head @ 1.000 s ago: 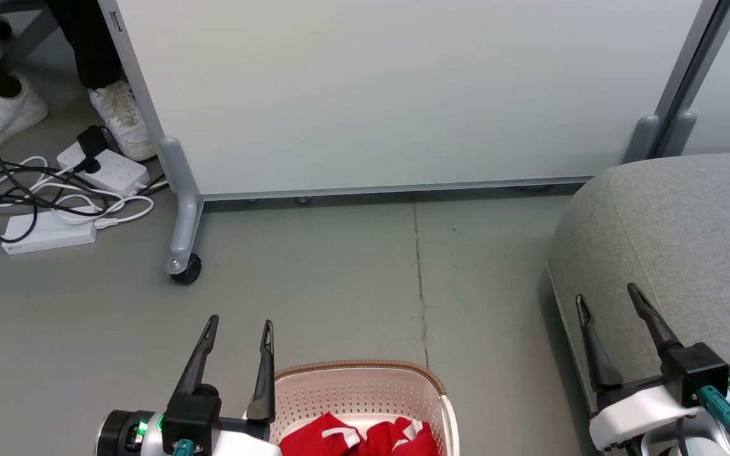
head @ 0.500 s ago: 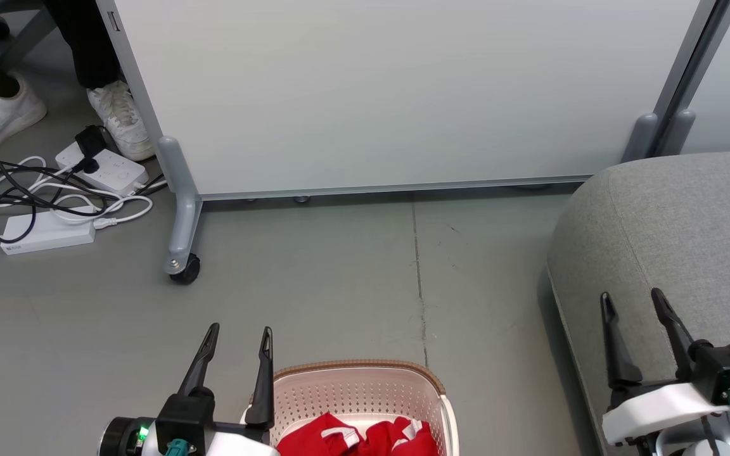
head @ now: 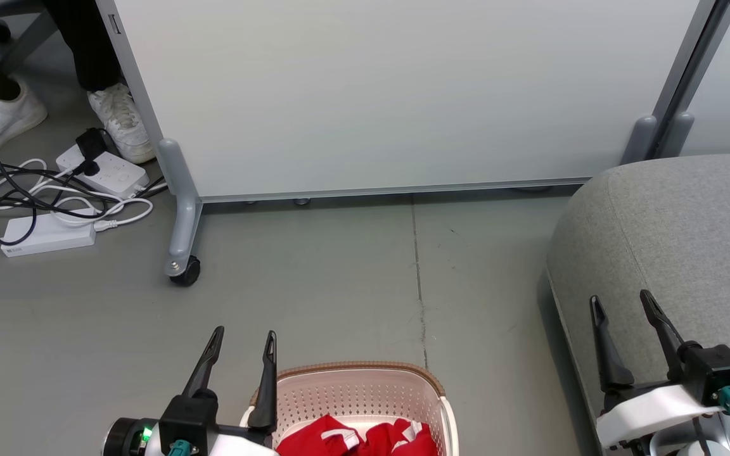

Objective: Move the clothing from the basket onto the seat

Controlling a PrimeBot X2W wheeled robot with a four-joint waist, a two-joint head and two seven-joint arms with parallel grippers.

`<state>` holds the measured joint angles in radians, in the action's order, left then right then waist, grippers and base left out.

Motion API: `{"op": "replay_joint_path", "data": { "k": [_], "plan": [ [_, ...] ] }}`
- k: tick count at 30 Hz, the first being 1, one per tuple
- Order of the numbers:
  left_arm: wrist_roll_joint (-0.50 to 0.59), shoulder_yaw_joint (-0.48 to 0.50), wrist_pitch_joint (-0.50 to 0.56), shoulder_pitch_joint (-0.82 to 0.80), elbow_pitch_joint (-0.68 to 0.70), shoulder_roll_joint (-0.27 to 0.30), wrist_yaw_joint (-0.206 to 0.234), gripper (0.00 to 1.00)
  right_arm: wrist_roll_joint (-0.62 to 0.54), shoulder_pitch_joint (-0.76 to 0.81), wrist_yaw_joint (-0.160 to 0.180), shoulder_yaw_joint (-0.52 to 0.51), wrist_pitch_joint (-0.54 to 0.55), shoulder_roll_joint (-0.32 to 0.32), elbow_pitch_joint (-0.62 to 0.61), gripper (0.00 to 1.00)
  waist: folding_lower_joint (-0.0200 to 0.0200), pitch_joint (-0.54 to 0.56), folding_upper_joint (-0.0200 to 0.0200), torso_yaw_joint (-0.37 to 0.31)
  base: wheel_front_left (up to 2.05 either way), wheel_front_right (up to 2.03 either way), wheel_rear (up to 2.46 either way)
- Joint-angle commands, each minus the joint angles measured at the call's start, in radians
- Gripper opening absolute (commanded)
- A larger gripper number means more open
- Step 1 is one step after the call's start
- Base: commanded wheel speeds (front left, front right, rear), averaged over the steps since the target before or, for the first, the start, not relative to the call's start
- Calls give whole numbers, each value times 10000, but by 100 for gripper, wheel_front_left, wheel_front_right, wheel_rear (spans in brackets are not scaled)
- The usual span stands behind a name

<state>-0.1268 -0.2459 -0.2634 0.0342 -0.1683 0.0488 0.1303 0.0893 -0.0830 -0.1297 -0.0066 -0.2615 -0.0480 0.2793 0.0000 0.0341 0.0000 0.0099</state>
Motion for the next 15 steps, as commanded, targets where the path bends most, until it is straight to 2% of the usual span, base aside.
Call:
{"op": "replay_joint_path", "data": {
  "k": [1,15],
  "plan": [
    [-66,-2,-23,-14,-8,30,-34,100,-20,-31,-19,-6,-54,-51,48,100,0,-3,0,6,0,0,0],
    [-39,-183,-22,-52,-567,32,-255,100,-56,-113,-19,-2,-54,-48,14,100,0,-430,0,-175,0,0,0]
  ]
}}
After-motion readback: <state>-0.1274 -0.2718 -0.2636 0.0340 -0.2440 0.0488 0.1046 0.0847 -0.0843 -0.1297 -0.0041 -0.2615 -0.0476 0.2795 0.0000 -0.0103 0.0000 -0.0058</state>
